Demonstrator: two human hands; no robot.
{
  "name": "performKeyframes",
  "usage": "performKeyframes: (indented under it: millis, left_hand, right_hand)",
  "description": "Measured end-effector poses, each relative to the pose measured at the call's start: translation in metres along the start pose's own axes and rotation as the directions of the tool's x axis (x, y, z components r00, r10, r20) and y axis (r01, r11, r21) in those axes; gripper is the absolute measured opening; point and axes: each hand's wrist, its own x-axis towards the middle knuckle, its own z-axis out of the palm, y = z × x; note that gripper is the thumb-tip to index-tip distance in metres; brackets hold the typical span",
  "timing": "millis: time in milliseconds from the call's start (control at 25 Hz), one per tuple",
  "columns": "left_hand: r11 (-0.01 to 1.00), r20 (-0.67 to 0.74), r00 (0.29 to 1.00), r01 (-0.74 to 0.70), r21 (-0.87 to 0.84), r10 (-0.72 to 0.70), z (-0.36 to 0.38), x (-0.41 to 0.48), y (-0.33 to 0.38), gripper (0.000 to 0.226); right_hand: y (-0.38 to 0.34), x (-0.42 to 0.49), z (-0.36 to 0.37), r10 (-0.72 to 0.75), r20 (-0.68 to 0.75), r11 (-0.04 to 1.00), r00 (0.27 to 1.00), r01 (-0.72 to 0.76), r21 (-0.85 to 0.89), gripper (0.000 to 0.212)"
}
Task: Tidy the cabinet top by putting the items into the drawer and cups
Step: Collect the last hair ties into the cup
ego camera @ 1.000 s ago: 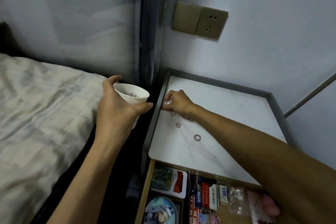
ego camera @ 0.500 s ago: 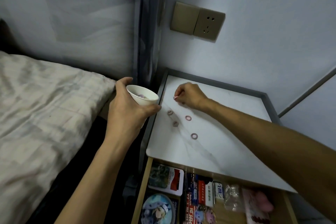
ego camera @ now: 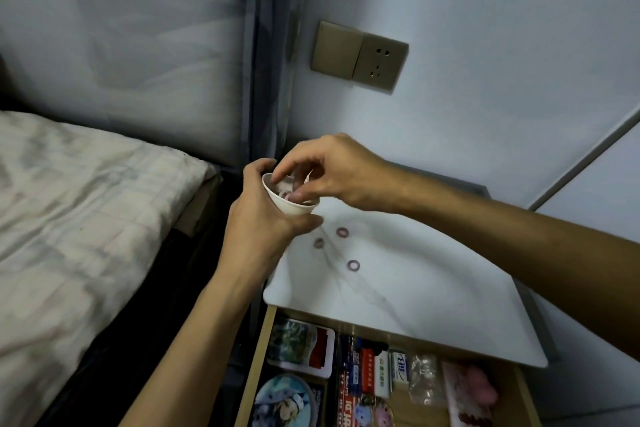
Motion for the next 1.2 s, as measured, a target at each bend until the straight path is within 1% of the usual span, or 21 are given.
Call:
performKeyframes:
  millis: [80,160,200,240,280,320,360,400,440,480,520,600,720,800,880,960,1080,1120,1200]
  left_hand:
    - [1.0,-0.013,1.0,-0.003,-0.007,0.003,-0.001,0.0,0.001,0.092]
    - [1.0,-0.027,1.0,-0.001,-0.006,0.001,-0.002,0.0,0.001,0.093]
    - [1.0,-0.033,0.999,0.003,-0.007,-0.004,-0.003,0.0,0.001,0.093]
    - [1.0,-0.036,0.999,0.009,-0.012,-0.01,-0.004,0.001,0.001,0.093]
    - [1.0,-0.039,0.999,0.016,-0.019,-0.017,-0.005,0.001,0.001,0.094]
    - [0.999,-0.044,0.999,0.021,-0.024,-0.022,-0.006,0.001,0.001,0.094]
    - [0.999,-0.051,0.998,0.023,-0.028,-0.025,-0.006,0.002,0.001,0.094]
    - [0.999,-0.061,0.998,0.023,-0.031,-0.025,-0.007,0.003,0.0,0.094]
    - [0.999,-0.074,0.997,0.023,-0.036,-0.026,-0.008,0.003,0.0,0.094]
    - [0.999,-0.086,0.996,0.023,-0.04,-0.027,-0.009,0.004,0.0,0.093]
    - [0.999,-0.097,0.995,0.022,-0.039,-0.026,-0.01,0.004,-0.001,0.093]
    - [0.999,-0.104,0.994,0.022,-0.028,-0.024,-0.011,0.005,-0.003,0.092]
    - [0.999,-0.103,0.994,0.023,-0.023,-0.025,-0.012,0.005,-0.002,0.095]
    - [1.0,-0.105,0.994,0.022,-0.019,-0.024,-0.013,0.007,-0.003,0.096]
    - [0.999,-0.1,0.994,0.03,-0.021,-0.032,-0.012,0.008,-0.003,0.095]
    - [0.999,-0.097,0.995,0.031,-0.021,-0.033,-0.011,0.009,-0.004,0.095]
    - [1.0,-0.093,0.995,0.022,-0.018,-0.023,-0.009,0.009,-0.004,0.094]
    - [1.0,-0.089,0.996,0.021,-0.018,-0.023,-0.008,0.009,-0.003,0.094]
    - [1.0,-0.081,0.996,0.025,-0.012,-0.025,-0.006,0.008,-0.002,0.094]
  right_hand:
    - [0.001,-0.005,-0.012,0.027,-0.037,0.99,0.999,-0.022,0.139,0.027]
    - [0.015,-0.008,-0.019,0.079,-0.125,0.973,0.989,-0.05,0.224,0.023]
    - [0.027,-0.009,-0.018,0.132,-0.174,0.97,0.976,-0.091,0.225,0.021]
    - [0.043,-0.011,-0.015,0.205,-0.208,0.965,0.956,-0.163,0.205,0.017]
    - [0.063,-0.015,-0.008,0.298,-0.211,0.95,0.931,-0.268,0.158,0.014]
    - [0.084,-0.02,0.004,0.41,-0.177,0.912,0.895,-0.401,0.086,0.018]
    - [0.103,-0.026,0.018,0.522,-0.115,0.851,0.845,-0.526,-0.001,0.03]
    - [0.119,-0.033,0.035,0.603,-0.041,0.794,0.797,-0.604,-0.07,0.044]
    - [0.129,-0.038,0.051,0.634,0.014,0.771,0.773,-0.63,-0.096,0.058]
    - [0.137,-0.039,0.065,0.621,0.033,0.782,0.783,-0.618,-0.082,0.068]
    - [0.142,-0.036,0.076,0.582,0.019,0.813,0.813,-0.58,-0.061,0.075]
    - [0.148,-0.023,0.09,0.489,-0.009,0.872,0.872,-0.489,-0.038,0.073]
    - [0.147,-0.005,0.097,0.351,0.0,0.936,0.937,-0.35,0.017,0.051]
    - [0.141,0.002,0.096,0.276,0.005,0.961,0.961,-0.276,-0.007,0.033]
    - [0.137,0.002,0.093,0.262,0.0,0.963,0.965,-0.262,-0.068,0.017]
    - [0.14,-0.001,0.09,0.275,0.013,0.953,0.961,-0.271,-0.137,0.007]
    - [0.145,-0.015,0.078,0.32,0.088,0.931,0.943,-0.295,-0.215,0.006]
    - [0.147,-0.022,0.072,0.34,0.106,0.925,0.935,-0.312,-0.217,0.007]
    - [0.147,-0.04,0.059,0.377,0.106,0.921,0.92,-0.361,-0.148,0.007]
